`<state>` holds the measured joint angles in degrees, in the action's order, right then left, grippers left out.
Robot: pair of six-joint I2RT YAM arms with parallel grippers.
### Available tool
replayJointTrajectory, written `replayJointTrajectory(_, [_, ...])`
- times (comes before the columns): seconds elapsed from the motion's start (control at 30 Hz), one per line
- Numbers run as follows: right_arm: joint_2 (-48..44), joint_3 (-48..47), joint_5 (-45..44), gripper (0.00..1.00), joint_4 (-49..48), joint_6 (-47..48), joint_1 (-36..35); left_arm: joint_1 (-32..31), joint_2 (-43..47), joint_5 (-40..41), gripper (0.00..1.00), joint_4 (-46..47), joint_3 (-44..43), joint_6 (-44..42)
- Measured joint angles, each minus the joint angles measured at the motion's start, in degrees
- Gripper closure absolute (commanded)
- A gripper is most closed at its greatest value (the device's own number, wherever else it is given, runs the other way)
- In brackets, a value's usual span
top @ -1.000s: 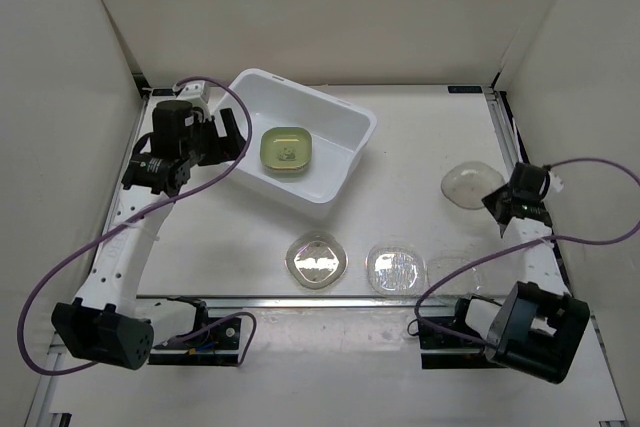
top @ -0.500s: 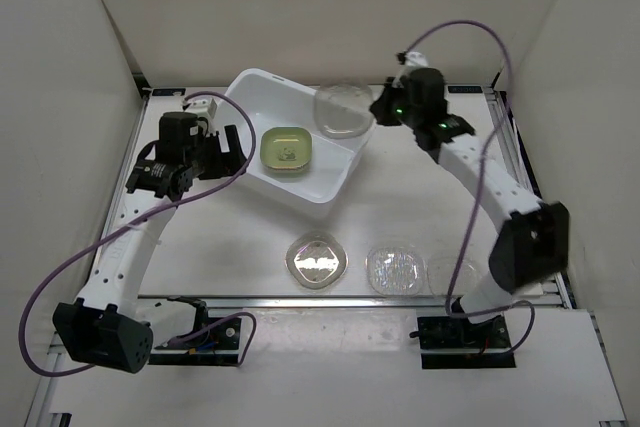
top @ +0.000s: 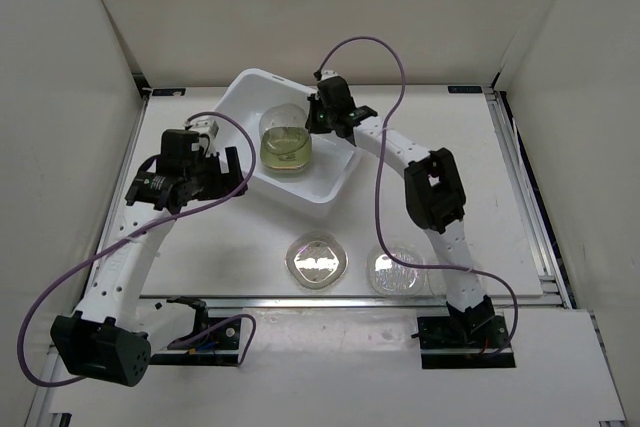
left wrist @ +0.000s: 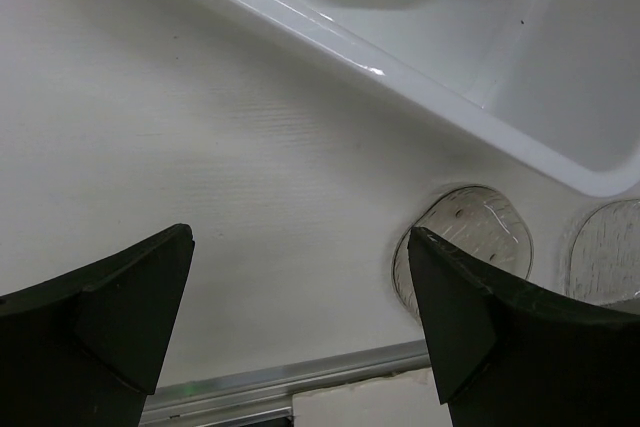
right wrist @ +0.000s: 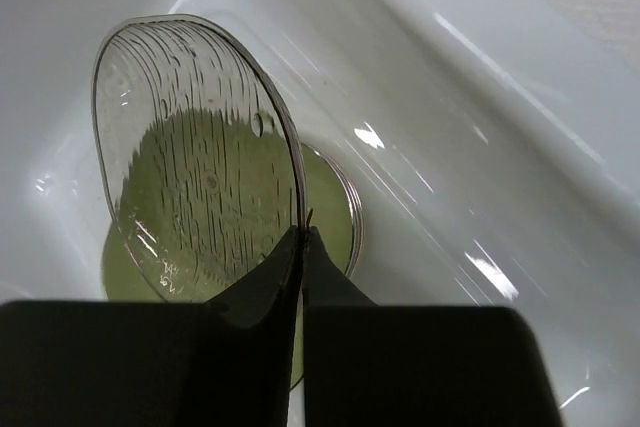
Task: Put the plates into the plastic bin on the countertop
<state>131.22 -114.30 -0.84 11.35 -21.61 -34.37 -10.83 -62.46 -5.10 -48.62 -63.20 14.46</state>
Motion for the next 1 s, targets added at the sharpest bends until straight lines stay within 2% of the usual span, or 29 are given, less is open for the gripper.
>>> replayJointTrajectory(0.13, [2.8, -1.6, -2.4, 0.95, 2.7, -1.3, -1.2, 0.0, 0.0, 0.0, 0.01, -1.0, 0.0, 0.0])
replayJointTrajectory(0.17, [2.9, -1.6, -2.9, 0.9, 3.3, -1.8, -1.5, 0.0, 0.0, 0.0, 0.01, -1.3, 0.0, 0.0])
replayJointTrajectory(0.2, [2.9, -1.6, -3.2, 0.89, 3.7, -2.3, -1.7, 0.0, 0.0, 0.0, 0.01, -1.5, 0.0, 0.0])
replayJointTrajectory(0.33, [2.4, 0.3, -3.9, 0.4, 3.4, -4.1, -1.7, 0.0, 0.1, -0.1, 0.01, -2.3, 0.1, 0.0])
replayJointTrajectory(0.4, [2.1, 1.6, -3.8, 0.34, 3.6, -4.6, -1.7, 0.0, 0.2, -0.1, 0.01, -2.4, 0.5, 0.0])
replayJointTrajectory(0.43, [2.0, 2.1, -3.7, 0.27, 3.8, -4.7, -1.7, 0.0, 0.3, -0.3, 0.01, -2.4, 0.7, 0.0])
replayJointTrajectory(0.53, [1.1, 3.3, -3.8, 0.18, 4.7, -4.8, -1.6, 0.0, 0.4, -0.9, 0.01, -2.8, 1.2, 0.0])
replayJointTrajectory(0.7, [-5.4, 6.8, -3.9, 0.12, 5.0, -3.7, -1.6, -0.1, 0.9, -2.9, 0.01, -2.5, 4.0, 1.1])
replayJointTrajectory(0.9, [-21.6, 14.8, -4.8, 0.1, 3.5, -2.2, -1.7, -2.2, 1.1, -5.8, 0.01, -0.1, 10.8, 3.8])
replayJointTrajectory(1.0, [-29.9, 19.4, -6.2, 0.1, 1.8, -1.9, -1.6, -5.5, 1.0, -7.3, 0.08, 2.9, 14.0, 5.6])
